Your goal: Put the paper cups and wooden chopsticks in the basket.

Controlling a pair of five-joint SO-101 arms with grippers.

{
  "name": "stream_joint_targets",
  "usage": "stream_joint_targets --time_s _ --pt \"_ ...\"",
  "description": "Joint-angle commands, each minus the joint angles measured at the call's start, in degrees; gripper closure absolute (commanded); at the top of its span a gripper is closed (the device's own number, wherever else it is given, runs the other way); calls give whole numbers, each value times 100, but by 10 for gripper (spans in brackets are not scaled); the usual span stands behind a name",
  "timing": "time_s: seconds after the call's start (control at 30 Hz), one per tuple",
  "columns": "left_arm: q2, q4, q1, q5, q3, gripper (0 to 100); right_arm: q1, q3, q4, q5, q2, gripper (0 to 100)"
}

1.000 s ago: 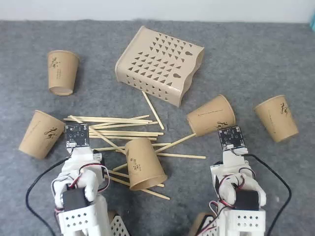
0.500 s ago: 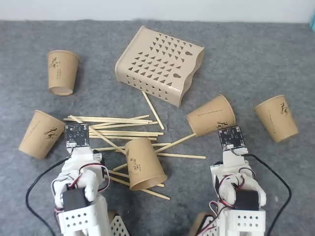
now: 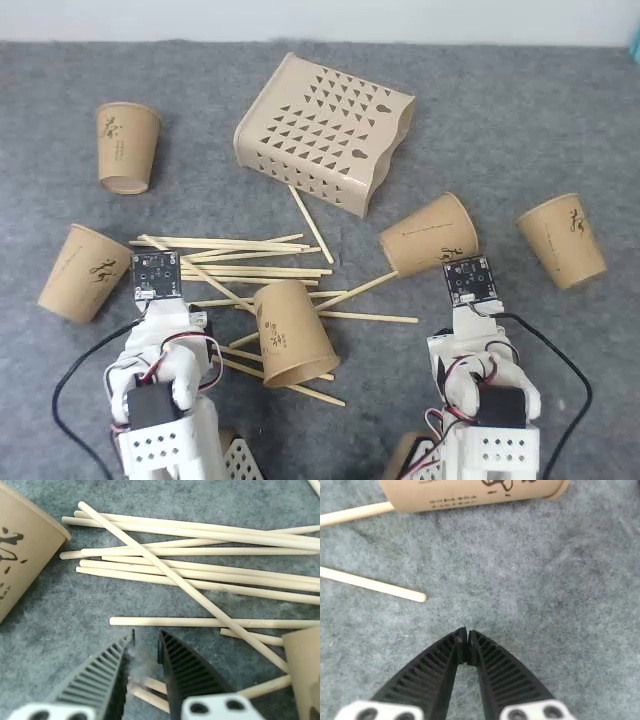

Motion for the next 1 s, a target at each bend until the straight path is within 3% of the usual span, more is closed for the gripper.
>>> stream_joint_targets --time_s 0.0,0.1,0.4,0.77,0.97 --pt "-88 44 0 -35 -66 923 66 88 31 -35 -66 990" --pt "-88 97 -9 -44 -382 922 154 -185 136 -26 -66 989" --pt "-88 255 -9 -53 -743 920 1692 -932 180 -26 -75 989" --pt "-79 229 -9 -53 -1200 920 1754 -1037 110 -9 -75 989" --pt "-53 396 18 -237 -1965 920 1754 -844 -242 404 -66 989"
